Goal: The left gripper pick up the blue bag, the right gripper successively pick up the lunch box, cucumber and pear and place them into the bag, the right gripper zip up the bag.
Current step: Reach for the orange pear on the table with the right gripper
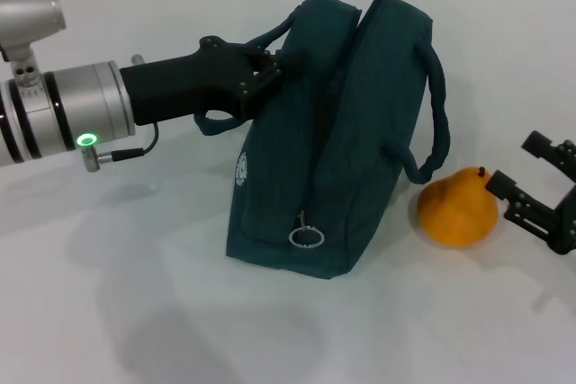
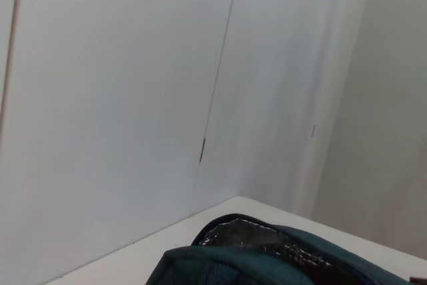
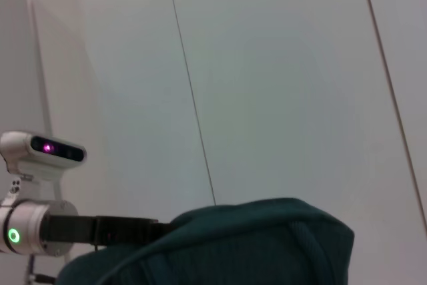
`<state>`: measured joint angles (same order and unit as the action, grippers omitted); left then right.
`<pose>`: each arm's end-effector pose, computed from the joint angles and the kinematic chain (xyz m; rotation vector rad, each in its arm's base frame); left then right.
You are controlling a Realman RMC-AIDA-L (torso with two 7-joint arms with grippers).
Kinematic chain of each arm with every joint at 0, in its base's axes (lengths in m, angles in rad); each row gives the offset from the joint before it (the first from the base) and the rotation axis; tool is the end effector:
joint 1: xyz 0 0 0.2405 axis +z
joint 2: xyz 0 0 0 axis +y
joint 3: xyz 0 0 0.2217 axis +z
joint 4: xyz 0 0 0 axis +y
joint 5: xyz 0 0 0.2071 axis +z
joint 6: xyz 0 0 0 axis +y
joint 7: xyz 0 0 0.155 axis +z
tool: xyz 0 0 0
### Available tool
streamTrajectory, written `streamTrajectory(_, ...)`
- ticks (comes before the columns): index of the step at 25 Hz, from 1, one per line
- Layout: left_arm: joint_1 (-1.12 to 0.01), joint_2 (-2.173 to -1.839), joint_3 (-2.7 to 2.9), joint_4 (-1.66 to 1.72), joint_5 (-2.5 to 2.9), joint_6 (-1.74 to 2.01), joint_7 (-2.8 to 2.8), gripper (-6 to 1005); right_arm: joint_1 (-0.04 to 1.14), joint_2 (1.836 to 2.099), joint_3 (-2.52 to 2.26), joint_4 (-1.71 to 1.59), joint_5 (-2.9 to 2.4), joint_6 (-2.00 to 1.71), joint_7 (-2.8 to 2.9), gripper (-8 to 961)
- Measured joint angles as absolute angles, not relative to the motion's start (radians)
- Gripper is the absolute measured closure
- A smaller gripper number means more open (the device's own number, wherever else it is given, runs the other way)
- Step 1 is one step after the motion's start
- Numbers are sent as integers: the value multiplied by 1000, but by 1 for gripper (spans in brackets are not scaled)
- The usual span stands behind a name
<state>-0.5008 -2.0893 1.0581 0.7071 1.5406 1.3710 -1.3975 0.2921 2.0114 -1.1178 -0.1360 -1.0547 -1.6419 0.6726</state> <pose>-0.1787 0.3397 -0.0051 -2.6177 -0.5399 -0.9263 0.2768 0.2406 -0.0014 -2.2033 0.4743 1.1020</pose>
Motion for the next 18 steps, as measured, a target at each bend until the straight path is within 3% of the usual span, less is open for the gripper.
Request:
streamTrajectory(3,-501,-2089,1058,707,1544,1371,-1397,879,312,2013,-1126,-122,-1055,-1617,673,157)
streamTrajectory(9,-504,-2088,1058,707,1549,1371,-1397,877,335,2016,-1129,-119,-1057,-1572,690,337)
streamTrajectory(18,-508,-2088,1058,707,1550,1370,-1383,875,355,2018,-1154,-123,-1059,-1516,701,464)
